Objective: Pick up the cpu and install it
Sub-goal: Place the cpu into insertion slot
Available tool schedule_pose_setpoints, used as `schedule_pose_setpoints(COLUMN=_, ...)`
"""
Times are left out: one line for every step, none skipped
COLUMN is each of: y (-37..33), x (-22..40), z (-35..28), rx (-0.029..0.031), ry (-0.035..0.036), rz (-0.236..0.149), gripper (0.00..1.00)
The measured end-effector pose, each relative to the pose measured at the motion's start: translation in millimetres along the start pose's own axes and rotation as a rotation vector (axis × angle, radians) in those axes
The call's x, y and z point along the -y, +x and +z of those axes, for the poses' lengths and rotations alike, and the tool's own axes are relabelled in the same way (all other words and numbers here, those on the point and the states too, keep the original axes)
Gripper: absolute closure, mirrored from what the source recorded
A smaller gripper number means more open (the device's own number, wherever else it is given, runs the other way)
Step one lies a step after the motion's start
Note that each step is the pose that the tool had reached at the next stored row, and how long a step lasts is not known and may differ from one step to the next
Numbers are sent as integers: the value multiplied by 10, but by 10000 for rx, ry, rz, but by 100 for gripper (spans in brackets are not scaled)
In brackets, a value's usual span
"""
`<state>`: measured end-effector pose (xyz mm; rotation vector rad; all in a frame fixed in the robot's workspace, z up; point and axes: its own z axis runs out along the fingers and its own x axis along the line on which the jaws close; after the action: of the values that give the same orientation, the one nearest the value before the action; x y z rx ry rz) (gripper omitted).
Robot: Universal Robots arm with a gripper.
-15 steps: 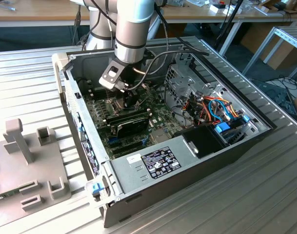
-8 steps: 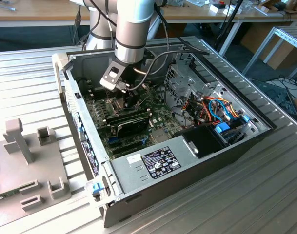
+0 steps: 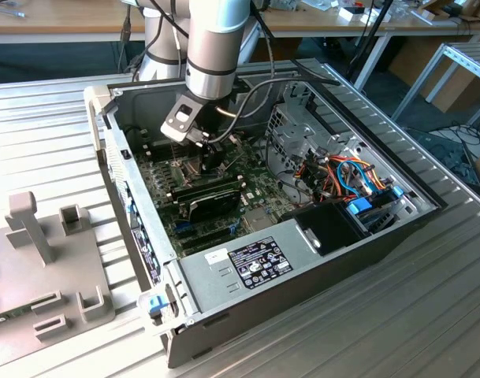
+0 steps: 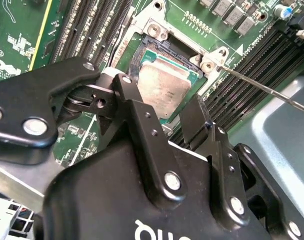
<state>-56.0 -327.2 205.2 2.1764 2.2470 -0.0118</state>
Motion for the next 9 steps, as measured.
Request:
schedule_pose_setpoints(y=0, x=0, z=0, rx=-1, ry=0, rz=3, gripper=42)
schedule_pose_setpoints(y=0, x=0, z=0, rx=0, ry=0, rz=5, gripper=42)
schedule_pose_setpoints(y=0, x=0, z=0, rx=-1, ry=0, rz=7, gripper=42)
schedule_pose_setpoints(y=0, x=0, z=0, rx=0, ry=0, rz=11, gripper=42)
schedule_pose_setpoints(y=0, x=0, z=0, rx=-1, ry=0, rz=15, gripper=42)
schedule_pose_setpoints(y=0, x=0, z=1, rx=-5, ry=1, rz=19, gripper=42)
schedule_pose_setpoints(y=1, x=0, z=1, rx=-3, ry=0, rz=21, gripper=41)
schedule_pose_setpoints(y=0, x=0, z=0, rx=-1, ry=0, rz=24, gripper=41)
schedule_pose_setpoints(y=0, x=0, z=0, rx=-1, ry=0, rz=29, gripper=35)
